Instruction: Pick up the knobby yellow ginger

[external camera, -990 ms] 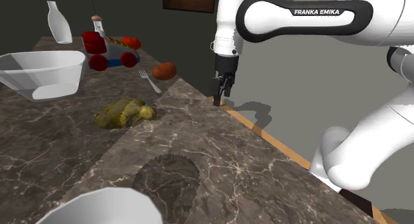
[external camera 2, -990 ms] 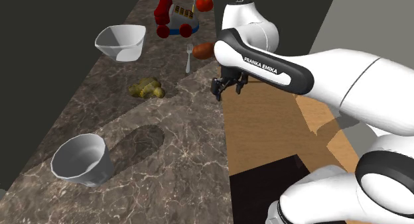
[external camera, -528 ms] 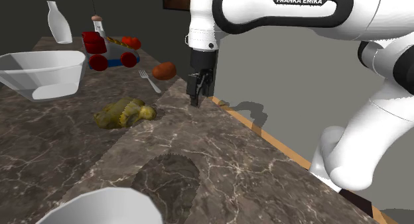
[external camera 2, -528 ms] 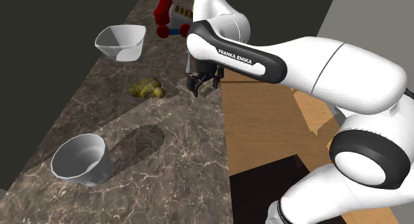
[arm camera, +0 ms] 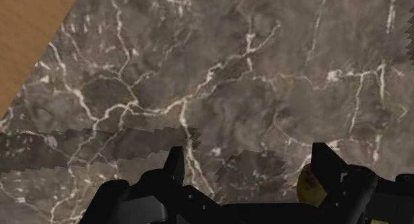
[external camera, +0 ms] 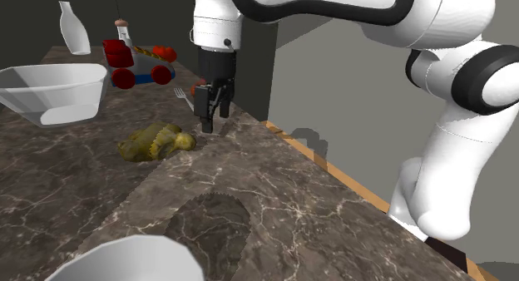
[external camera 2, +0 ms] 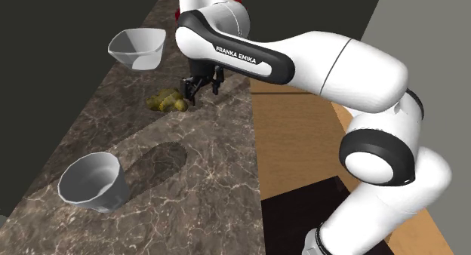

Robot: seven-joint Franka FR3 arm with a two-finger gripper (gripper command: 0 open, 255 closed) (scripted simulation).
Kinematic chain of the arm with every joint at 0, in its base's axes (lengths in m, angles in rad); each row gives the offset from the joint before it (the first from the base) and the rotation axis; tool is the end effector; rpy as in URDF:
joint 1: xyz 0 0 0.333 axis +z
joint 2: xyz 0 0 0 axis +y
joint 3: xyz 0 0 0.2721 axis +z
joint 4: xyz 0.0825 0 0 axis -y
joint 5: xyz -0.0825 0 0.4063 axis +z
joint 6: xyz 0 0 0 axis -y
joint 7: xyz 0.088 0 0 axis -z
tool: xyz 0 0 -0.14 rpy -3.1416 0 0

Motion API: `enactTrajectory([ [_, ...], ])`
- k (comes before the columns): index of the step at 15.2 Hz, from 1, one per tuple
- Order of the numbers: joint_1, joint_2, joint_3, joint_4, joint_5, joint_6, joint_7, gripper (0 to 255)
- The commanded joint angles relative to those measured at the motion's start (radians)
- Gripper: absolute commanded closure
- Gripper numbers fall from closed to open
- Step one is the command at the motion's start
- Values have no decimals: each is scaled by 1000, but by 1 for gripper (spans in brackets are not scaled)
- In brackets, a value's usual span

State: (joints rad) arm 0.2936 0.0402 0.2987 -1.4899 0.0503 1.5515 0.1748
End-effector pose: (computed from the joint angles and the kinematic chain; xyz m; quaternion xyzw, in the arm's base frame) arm 0.4842 0.3310 0.5637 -0.9776 -0.2077 0.0009 0.0331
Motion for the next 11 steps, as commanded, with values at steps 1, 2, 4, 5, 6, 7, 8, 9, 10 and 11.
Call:
enactTrajectory([
  [1,26,75,23,102,-21,-22,14,0],
  [2,41,111,33,156,-34,-38,20,0],
  [4,77,191,53,276,-63,-75,33,0],
  [5,98,234,62,344,-79,-98,39,0],
  [6,101,239,62,352,-81,-101,39,0],
  [7,98,230,61,324,-77,-82,37,0],
  [8,94,221,60,297,-74,-64,35,0],
  [9,91,213,59,273,-71,-47,33,0],
  [10,89,205,59,248,-68,-30,31,0],
  [11,86,198,59,225,-66,-13,29,0],
])
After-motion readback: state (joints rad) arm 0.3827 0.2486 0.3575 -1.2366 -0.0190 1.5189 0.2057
